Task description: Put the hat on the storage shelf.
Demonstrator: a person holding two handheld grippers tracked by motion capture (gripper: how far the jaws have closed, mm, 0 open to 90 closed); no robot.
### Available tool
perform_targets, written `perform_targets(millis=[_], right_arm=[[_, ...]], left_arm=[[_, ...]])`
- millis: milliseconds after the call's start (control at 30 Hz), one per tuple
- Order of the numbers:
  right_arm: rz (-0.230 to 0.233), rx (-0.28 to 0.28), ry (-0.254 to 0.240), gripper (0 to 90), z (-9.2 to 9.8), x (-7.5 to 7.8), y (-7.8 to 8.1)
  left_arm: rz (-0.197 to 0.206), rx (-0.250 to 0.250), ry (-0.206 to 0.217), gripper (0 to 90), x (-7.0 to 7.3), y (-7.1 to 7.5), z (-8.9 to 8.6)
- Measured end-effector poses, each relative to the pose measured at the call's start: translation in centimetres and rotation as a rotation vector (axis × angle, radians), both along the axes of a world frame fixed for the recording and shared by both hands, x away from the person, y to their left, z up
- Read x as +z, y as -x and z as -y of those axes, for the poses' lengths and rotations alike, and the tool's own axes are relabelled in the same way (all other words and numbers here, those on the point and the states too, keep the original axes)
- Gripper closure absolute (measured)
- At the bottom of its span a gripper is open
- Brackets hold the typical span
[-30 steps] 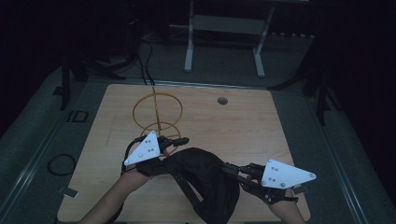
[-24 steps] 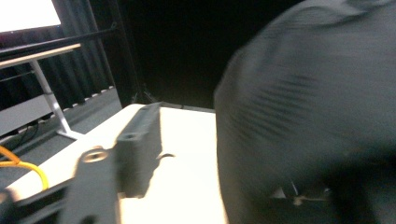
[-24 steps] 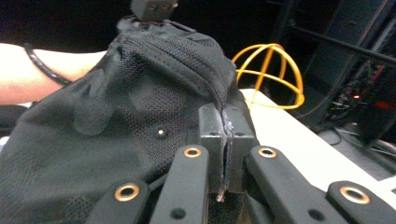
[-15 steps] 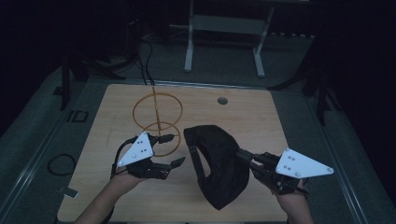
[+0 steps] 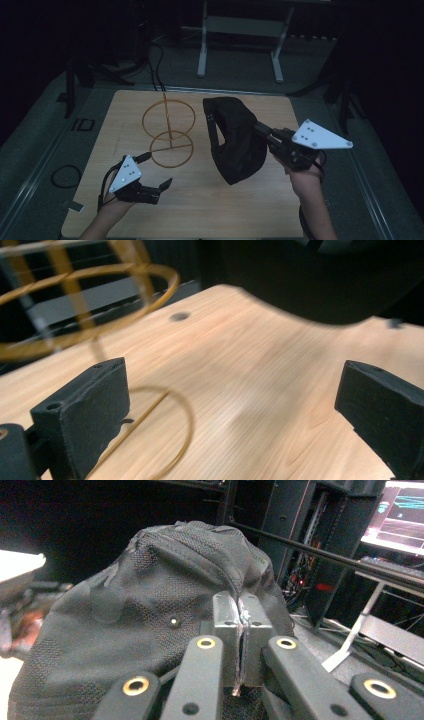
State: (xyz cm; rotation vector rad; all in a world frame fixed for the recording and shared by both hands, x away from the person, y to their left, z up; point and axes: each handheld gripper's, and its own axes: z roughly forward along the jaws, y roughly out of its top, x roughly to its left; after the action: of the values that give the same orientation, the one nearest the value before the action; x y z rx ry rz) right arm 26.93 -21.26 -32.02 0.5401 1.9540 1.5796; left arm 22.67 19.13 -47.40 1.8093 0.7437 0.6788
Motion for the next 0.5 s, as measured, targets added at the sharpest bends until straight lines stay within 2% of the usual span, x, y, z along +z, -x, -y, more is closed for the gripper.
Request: perform_targets(millis=[67,167,267,367,500], right_arm=[[0.002,0.006,-0.003,88.6,-0.7,0.6,-0.6],[0.003,0.008,-0.006,88.6,-2.1,1.4,-1.6],[0.004,0.012,0.007,88.6,-3.7,2.1,-2.5],[0.000,0.018,0.030,88.6,-5.6,2.5,-3.5],[-0.017,0.033,0.073,88.6,-8.5,2.6,-4.9]], left_arm=[[-0.009,0.060,-0.008,1.7,-1.1,0.3,-0.7],[-0.032,0.126,-0.014,1.7,-2.6,0.6,-1.7],[-0.043,0.168,-0.005,1.7,-4.0,1.2,-2.7],[-0.057,0.204,0.031,1.7,-5.3,1.8,-3.7],[-0.046,0.256,0.041,1.8,-6.3,2.3,-4.8]])
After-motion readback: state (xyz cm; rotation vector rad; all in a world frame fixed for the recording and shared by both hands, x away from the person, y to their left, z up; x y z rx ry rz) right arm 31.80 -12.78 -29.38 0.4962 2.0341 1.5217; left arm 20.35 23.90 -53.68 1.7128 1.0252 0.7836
